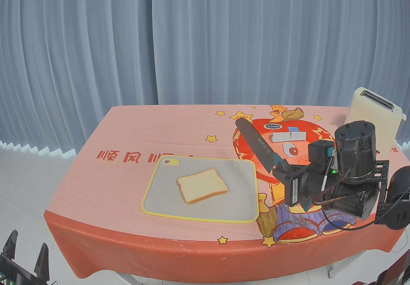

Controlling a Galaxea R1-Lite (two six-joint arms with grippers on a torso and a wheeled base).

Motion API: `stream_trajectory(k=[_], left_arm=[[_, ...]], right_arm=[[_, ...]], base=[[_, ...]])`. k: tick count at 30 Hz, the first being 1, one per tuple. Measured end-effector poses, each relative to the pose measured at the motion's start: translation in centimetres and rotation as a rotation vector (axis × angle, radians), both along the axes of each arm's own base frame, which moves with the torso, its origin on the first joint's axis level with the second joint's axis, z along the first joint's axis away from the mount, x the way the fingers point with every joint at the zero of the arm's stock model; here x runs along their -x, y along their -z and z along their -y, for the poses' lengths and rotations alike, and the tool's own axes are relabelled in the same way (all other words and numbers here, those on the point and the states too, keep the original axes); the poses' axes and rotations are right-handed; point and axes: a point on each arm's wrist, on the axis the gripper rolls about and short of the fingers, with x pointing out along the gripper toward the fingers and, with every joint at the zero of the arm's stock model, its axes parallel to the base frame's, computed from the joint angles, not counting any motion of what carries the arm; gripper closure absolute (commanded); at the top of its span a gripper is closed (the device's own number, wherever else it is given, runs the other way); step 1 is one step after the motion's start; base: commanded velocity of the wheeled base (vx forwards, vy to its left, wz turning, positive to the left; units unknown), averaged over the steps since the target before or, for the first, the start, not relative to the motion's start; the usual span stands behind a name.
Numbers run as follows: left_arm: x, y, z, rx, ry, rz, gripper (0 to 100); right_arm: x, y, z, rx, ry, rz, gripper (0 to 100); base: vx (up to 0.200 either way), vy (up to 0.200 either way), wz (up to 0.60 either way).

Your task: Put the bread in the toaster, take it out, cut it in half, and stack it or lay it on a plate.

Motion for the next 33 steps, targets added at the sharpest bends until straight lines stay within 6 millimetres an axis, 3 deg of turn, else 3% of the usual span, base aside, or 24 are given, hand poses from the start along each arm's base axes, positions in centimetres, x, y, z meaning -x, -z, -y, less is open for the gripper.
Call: stream_trajectory(k=[17,26,33], left_arm=[[0.0,0.0,0.0,-0.001,0.000,0.000,0],[0.0,0.0,0.0,-0.001,0.000,0.000,0],[0.0,0.0,0.0,-0.001,0.000,0.000,0]], right_arm=[[0.5,-0.1,-0.3,-0.001,-0.021,0.002,100],[1.9,0.3,-1.9,0.003,-0.095,-0.011,100],[1.7,-1.1,-3.0,-0.029,-0.122,0.028,100]], base=[[0.000,0.000,0.00],[0.000,0.000,0.00],[0.000,0.000,0.00]])
